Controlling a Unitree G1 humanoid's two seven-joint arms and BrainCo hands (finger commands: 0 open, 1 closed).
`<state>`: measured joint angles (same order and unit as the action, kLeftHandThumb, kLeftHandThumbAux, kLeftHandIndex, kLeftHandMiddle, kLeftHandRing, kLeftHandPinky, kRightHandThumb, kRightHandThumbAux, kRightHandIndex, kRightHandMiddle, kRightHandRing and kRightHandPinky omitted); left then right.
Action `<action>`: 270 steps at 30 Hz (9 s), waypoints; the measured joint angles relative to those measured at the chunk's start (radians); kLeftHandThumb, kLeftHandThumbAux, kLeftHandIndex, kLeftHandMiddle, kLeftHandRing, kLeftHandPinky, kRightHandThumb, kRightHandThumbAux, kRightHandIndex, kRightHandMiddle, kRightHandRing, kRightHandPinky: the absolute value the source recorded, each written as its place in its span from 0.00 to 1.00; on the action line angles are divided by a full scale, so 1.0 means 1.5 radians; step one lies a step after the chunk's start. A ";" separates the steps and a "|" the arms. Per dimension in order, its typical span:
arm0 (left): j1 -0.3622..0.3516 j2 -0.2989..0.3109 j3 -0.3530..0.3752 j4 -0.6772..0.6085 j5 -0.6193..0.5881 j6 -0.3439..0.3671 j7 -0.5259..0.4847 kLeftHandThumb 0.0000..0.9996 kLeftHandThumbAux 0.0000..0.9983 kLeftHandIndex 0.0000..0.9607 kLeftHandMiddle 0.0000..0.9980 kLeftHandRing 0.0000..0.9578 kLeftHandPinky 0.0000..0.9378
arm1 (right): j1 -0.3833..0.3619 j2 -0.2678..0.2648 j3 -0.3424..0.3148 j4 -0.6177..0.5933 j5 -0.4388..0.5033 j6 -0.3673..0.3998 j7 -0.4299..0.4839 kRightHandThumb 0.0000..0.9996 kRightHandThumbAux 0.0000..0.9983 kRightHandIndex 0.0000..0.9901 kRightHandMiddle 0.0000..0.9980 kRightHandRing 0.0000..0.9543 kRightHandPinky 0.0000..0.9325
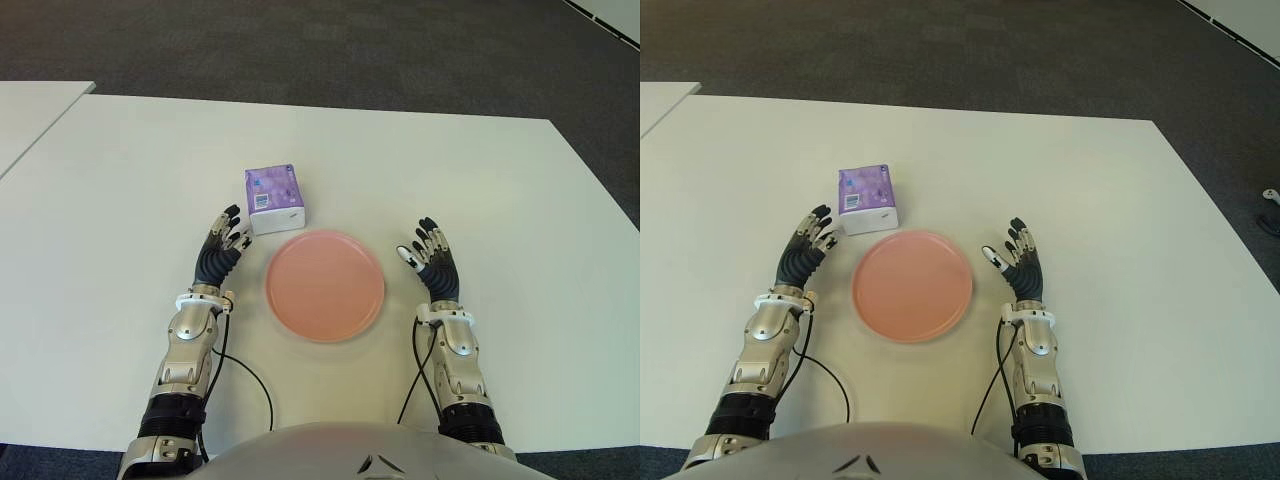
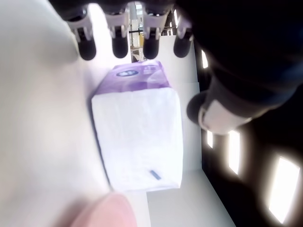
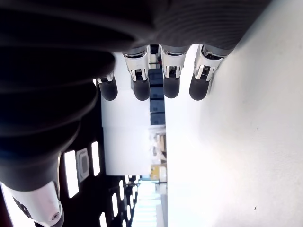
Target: Put the tissue paper into the plate.
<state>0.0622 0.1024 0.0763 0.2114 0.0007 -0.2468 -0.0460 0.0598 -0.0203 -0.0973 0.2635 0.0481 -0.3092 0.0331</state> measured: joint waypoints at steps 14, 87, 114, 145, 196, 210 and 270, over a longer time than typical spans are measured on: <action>0.001 0.000 0.000 0.003 0.000 -0.012 0.000 0.01 0.62 0.00 0.00 0.00 0.00 | 0.001 0.000 0.001 -0.001 -0.003 0.000 -0.003 0.03 0.71 0.00 0.00 0.00 0.00; -0.432 0.320 -0.240 0.277 0.546 -0.212 0.331 0.22 0.33 0.00 0.00 0.00 0.00 | -0.074 0.002 0.006 0.106 -0.004 -0.050 -0.011 0.02 0.76 0.00 0.00 0.00 0.00; -0.485 0.295 -0.300 0.449 0.425 -0.366 0.101 0.18 0.36 0.00 0.00 0.00 0.00 | -0.090 0.000 0.004 0.116 -0.003 -0.031 -0.006 0.02 0.71 0.00 0.00 0.00 0.00; -0.531 0.337 -0.411 0.451 0.628 -0.242 0.221 0.08 0.32 0.00 0.00 0.00 0.00 | -0.100 -0.006 0.004 0.131 -0.004 -0.035 0.000 0.01 0.77 0.00 0.00 0.00 0.00; -0.579 0.352 -0.508 0.477 0.732 -0.129 0.477 0.04 0.32 0.00 0.00 0.00 0.00 | -0.102 -0.015 0.001 0.138 0.020 -0.039 0.046 0.00 0.71 0.00 0.00 0.00 0.00; -0.578 0.352 -0.508 0.488 0.703 -0.170 0.425 0.05 0.32 0.00 0.00 0.00 0.00 | -0.098 -0.015 0.001 0.132 0.022 -0.038 0.046 0.00 0.72 0.00 0.00 0.00 0.00; -0.616 0.207 -0.668 0.738 0.743 0.048 0.545 0.02 0.35 0.00 0.00 0.00 0.00 | -0.092 -0.019 -0.004 0.126 0.048 -0.028 0.077 0.00 0.71 0.00 0.00 0.00 0.00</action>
<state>-0.8621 0.4133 -0.9254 1.3179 1.1158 -0.1749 0.7712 -0.0778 -0.0481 -0.1035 0.4519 0.1199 -0.3510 0.1481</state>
